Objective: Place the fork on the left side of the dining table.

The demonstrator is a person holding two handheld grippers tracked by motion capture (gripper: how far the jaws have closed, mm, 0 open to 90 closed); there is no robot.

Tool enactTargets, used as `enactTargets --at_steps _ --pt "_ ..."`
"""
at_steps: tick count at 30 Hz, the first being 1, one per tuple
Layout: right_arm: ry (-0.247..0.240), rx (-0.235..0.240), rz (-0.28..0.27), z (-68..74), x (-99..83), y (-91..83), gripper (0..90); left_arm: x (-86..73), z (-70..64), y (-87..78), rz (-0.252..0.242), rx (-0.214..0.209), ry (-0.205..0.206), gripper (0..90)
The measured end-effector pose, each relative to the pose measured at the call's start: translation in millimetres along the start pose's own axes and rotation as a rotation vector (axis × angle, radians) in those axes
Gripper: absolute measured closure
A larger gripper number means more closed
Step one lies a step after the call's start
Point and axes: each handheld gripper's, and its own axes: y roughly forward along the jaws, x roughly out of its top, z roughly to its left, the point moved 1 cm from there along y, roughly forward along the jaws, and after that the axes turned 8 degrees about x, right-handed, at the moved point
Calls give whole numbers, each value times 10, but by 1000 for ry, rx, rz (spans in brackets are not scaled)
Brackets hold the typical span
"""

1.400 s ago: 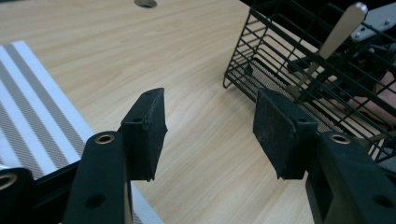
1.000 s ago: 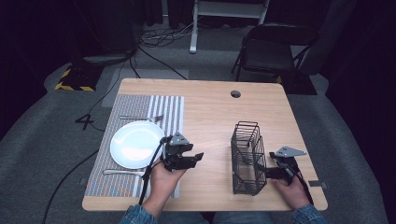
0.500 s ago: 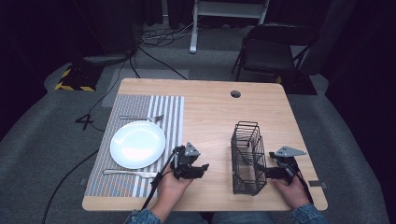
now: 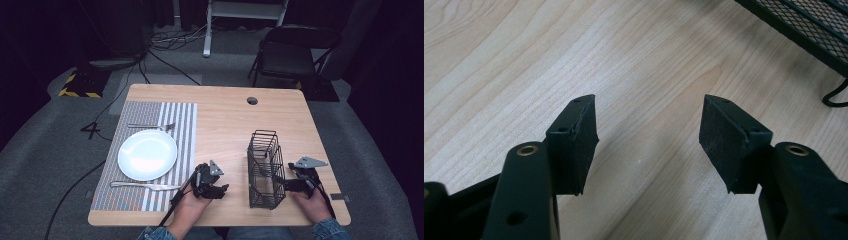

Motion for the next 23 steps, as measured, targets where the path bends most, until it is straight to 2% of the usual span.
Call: enactTargets --at_steps 5,9,10,14,18,23 --pt "0 0 0 0 0 0 189 -12 -41 65 41 16 -6 344" --pt "0 0 0 0 0 0 189 -20 -94 111 39 44 24 250" --pt "0 0 0 0 0 0 189 -19 -137 143 25 74 17 215" --pt "0 0 0 0 0 0 189 -47 -149 221 -27 82 -3 93" --pt "-1 0 0 0 -1 0 189 -23 -179 251 -4 111 -43 1" --pt "-1 0 0 1 -1 0 189 -24 -181 251 -5 112 -43 2"
